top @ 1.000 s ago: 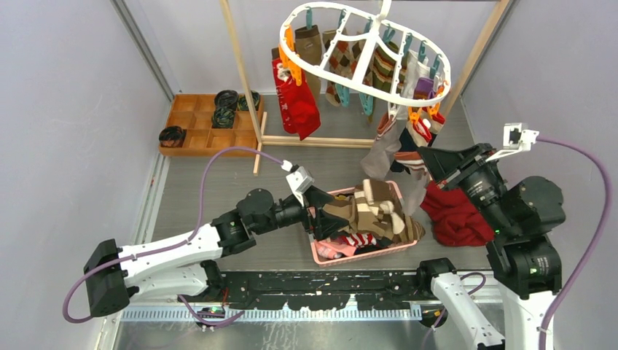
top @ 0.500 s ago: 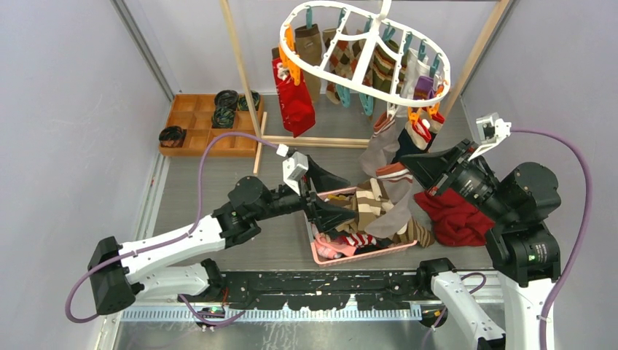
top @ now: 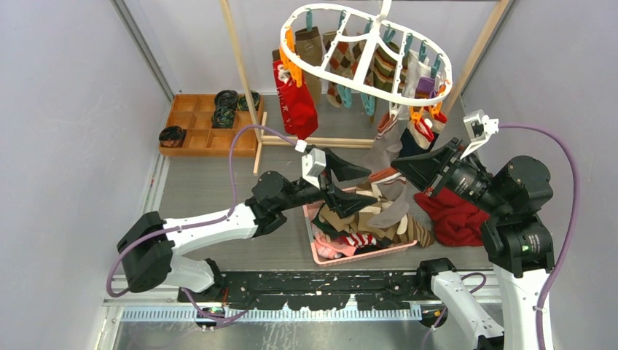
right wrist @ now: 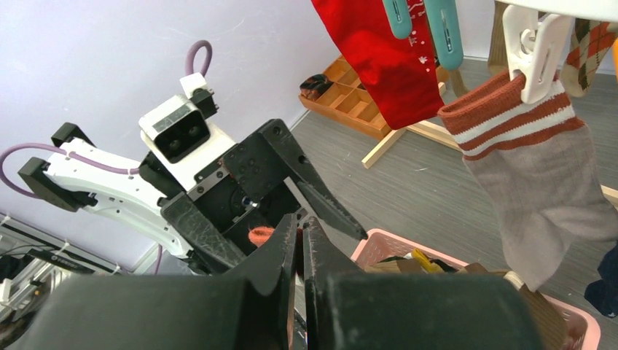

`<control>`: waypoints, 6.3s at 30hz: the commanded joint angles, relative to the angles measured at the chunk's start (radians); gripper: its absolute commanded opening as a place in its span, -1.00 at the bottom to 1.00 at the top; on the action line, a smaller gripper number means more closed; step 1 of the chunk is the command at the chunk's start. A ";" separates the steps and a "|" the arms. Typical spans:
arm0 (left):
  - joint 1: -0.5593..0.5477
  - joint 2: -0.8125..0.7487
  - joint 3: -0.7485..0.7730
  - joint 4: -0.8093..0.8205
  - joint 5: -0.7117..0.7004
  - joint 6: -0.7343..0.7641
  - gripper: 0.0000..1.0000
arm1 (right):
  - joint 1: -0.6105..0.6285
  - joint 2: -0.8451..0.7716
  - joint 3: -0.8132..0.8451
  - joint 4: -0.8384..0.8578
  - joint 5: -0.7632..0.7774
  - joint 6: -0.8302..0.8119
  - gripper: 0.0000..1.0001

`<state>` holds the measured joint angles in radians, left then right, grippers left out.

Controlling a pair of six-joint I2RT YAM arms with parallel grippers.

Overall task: Clip the socks to the hanger
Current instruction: Pick up the sock from the bin, then open the clamp at the hanger.

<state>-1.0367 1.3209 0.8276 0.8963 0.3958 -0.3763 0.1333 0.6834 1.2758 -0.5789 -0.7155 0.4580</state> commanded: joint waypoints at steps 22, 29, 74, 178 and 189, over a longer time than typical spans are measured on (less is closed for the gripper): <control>0.035 0.103 0.105 0.313 0.109 -0.085 -0.99 | -0.004 0.058 0.005 0.069 -0.066 -0.020 -0.98; 0.044 -0.039 0.030 0.049 0.063 0.146 -0.99 | -0.004 0.067 0.096 -0.041 0.014 -0.128 -0.12; 0.130 -0.273 0.357 -0.966 -0.110 0.515 -0.99 | 0.389 0.402 0.364 -0.130 0.997 -0.245 -0.49; 0.205 -0.081 0.437 -0.540 0.017 -0.193 0.66 | 0.389 -0.033 -0.030 -0.189 0.604 -0.683 -0.93; 0.204 0.004 0.623 -0.808 -0.128 -0.378 0.57 | 0.389 -0.063 -0.060 -0.144 0.629 -0.642 -0.93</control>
<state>-0.8356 1.3018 1.3952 0.1913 0.3309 -0.7002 0.5179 0.6189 1.2163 -0.7834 -0.1078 -0.2123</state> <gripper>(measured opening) 0.808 0.090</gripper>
